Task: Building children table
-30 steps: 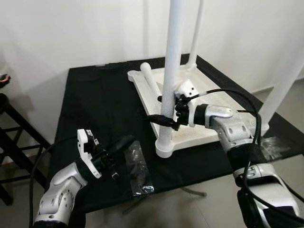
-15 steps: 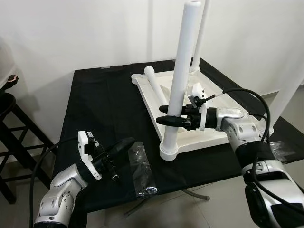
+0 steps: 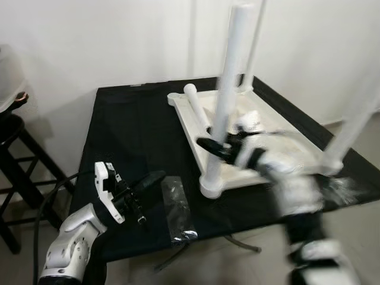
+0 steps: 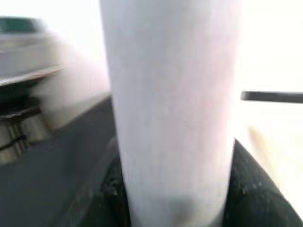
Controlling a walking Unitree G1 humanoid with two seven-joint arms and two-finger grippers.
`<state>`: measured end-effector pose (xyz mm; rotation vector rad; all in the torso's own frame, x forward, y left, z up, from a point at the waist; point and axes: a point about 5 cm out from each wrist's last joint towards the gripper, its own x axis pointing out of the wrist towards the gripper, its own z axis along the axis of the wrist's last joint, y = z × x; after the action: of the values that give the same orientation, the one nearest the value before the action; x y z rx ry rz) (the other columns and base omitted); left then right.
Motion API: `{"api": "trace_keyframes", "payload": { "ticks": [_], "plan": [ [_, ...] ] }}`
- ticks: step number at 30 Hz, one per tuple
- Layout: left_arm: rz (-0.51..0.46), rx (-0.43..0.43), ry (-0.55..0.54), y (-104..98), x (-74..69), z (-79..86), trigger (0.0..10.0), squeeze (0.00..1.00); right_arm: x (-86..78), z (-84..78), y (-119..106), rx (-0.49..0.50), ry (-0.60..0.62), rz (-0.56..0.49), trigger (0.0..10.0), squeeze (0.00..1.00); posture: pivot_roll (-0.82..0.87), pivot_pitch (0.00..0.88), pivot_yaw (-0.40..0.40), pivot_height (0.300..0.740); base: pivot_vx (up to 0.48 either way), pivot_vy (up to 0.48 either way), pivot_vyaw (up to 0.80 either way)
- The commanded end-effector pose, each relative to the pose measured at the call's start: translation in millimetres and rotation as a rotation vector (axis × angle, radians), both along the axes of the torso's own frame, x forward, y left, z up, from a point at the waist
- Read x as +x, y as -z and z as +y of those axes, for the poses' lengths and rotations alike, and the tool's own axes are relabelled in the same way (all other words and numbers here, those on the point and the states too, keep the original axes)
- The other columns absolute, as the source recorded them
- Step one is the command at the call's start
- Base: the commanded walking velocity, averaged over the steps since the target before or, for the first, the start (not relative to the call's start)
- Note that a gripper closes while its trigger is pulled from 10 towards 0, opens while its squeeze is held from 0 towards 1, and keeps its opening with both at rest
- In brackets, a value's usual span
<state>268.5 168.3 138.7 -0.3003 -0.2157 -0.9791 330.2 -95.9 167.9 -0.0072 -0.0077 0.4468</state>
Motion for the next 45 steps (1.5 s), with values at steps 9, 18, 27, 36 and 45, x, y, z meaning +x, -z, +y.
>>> {"api": "trace_keyframes", "payload": {
  "ticks": [9, 18, 27, 36, 45],
  "plan": [
    [0.005, 0.007, -0.004, 1, 0.3, 1.8, 10.0, 0.00, -0.2, -6.4, 43, -0.096, 0.063, 0.211, 10.0, 0.00, -0.04, 0.000, 0.008, 0.740, 0.000, 0.000, 0.00],
    [0.007, 0.001, 0.004, 1, 1.2, 0.1, 10.0, 0.00, -1.0, 6.2, 14, -0.021, -0.218, 0.168, 10.0, 1.00, -0.05, 0.000, 0.013, 0.740, 0.000, 0.000, 0.00],
    [0.000, -0.001, -0.002, 1, 1.5, -2.8, 10.0, 0.00, 28.9, -27.4, -19, -0.227, -0.591, 0.055, 10.0, 0.00, -0.02, 0.000, -0.008, 0.740, 0.000, 0.000, 0.00],
    [0.000, 0.005, -0.003, 2, -0.5, -2.9, 10.0, 0.00, 44.8, -33.1, -46, -0.194, -0.671, 0.041, 0.0, 0.00, -0.01, 0.000, -0.009, 0.740, 0.000, 0.000, 0.00],
    [0.002, 0.006, -0.003, 1, -1.0, -2.6, 10.0, 0.00, 41.5, -37.6, -37, -0.190, -0.733, 0.060, 0.0, 0.00, -0.02, 0.000, -0.003, 0.740, 0.000, 0.000, 0.00]
  ]
}}
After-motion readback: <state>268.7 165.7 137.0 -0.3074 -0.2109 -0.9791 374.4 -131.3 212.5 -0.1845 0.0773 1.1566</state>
